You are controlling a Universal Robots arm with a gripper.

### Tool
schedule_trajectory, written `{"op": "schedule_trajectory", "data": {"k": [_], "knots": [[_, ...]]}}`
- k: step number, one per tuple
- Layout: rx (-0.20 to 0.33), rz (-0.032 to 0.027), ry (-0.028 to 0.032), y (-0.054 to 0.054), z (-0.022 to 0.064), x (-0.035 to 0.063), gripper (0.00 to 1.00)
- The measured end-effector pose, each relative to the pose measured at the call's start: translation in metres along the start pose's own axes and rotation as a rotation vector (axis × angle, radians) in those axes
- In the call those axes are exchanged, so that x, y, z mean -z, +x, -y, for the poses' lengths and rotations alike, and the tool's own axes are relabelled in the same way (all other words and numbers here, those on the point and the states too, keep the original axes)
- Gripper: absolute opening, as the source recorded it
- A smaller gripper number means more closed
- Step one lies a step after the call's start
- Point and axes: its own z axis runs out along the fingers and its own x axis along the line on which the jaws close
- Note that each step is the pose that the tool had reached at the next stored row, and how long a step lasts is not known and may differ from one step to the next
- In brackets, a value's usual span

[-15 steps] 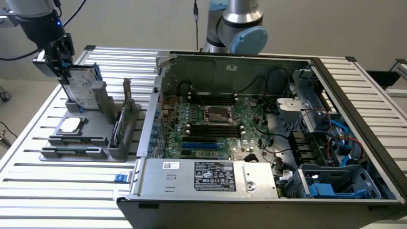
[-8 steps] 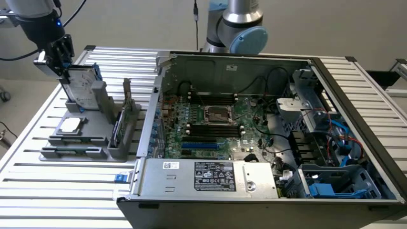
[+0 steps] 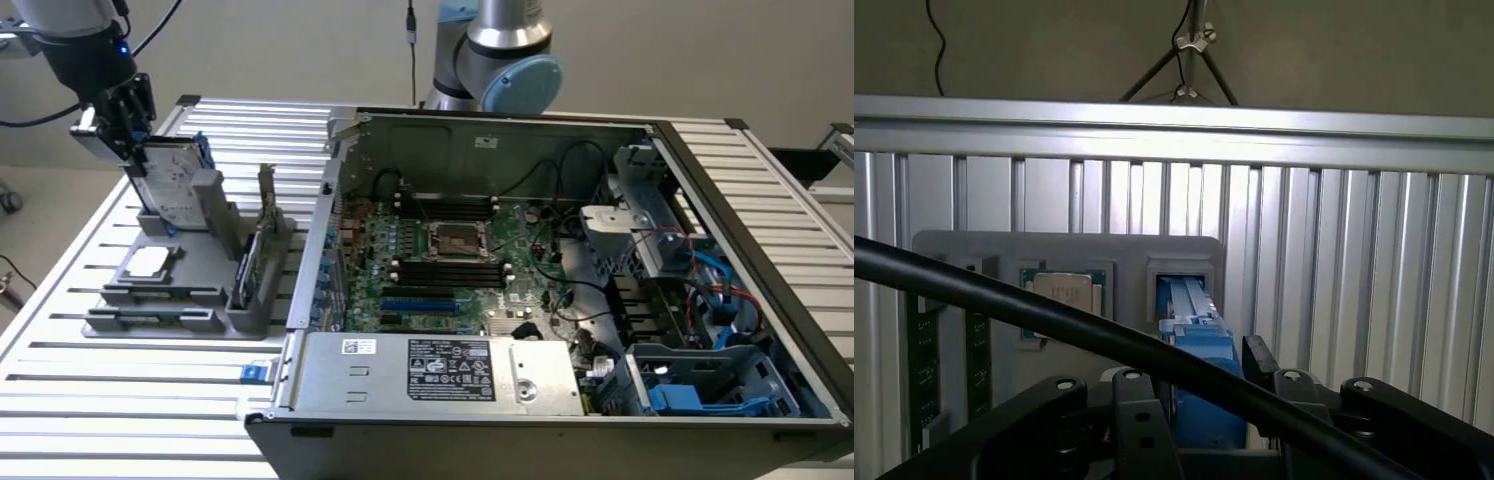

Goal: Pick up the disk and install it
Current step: 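Pick up the disk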

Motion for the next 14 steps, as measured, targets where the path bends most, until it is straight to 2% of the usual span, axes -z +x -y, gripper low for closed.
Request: {"op": "schedule_trajectory", "data": {"k": [14], "knots": [[0.004, -0.0040, -0.0001, -0.0008, 0.0004, -0.0002, 0.45]]}}
